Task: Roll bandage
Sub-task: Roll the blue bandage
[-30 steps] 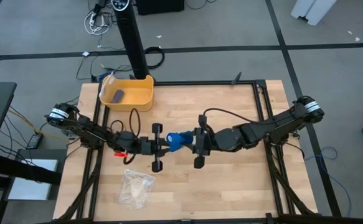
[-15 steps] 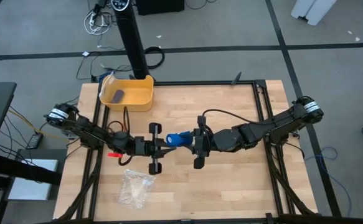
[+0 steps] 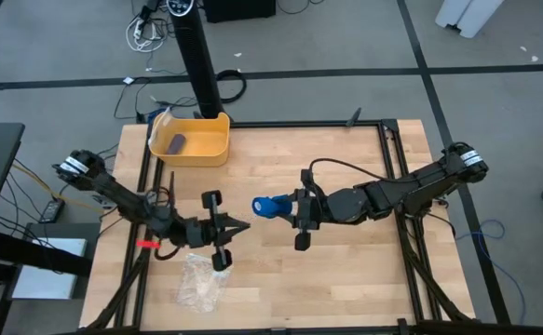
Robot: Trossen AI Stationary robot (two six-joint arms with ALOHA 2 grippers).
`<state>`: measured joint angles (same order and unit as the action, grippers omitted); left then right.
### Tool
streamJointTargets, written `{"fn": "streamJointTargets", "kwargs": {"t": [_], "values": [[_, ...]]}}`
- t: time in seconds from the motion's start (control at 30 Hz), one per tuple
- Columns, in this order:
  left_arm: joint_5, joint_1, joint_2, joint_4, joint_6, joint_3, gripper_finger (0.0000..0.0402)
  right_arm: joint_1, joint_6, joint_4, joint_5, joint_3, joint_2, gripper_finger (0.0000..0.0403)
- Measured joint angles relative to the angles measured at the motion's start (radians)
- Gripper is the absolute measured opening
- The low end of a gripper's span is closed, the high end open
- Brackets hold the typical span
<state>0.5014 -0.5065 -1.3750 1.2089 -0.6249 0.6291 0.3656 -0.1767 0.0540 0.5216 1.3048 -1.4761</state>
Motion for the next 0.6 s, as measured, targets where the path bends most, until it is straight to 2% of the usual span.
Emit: {"fn": "streamJointTargets", "kwargs": {"t": [0.07,0.13,0.23,0.37,0.5,0.6], "values": [[0.100,-0.007,0.001,-0.054,0.032,-0.015,0.0019,0.000,0.010,0.001,-0.004,0.000,0.000,0.0103],[0.135,0.022,-0.011,-0.104,0.130,-0.038,0.0016,0.000,0.025,-0.004,-0.029,0.000,0.000,0.0103],[0.133,0.074,-0.048,-0.105,0.255,-0.084,0.0007,-0.011,0.042,-0.038,-0.072,0.000,-0.008,0.0103],[0.121,0.139,-0.091,0.011,0.293,-0.108,0.0005,-0.028,0.061,-0.060,-0.144,0.000,-0.010,0.0103],[0.013,0.150,-0.108,-0.024,0.311,-0.072,0.0005,-0.051,0.063,-0.084,-0.147,-0.017,-0.010,0.0103],[0.007,0.151,-0.106,-0.059,0.282,-0.030,0.0005,-0.067,0.072,-0.093,-0.156,-0.025,-0.010,0.0103]]}}
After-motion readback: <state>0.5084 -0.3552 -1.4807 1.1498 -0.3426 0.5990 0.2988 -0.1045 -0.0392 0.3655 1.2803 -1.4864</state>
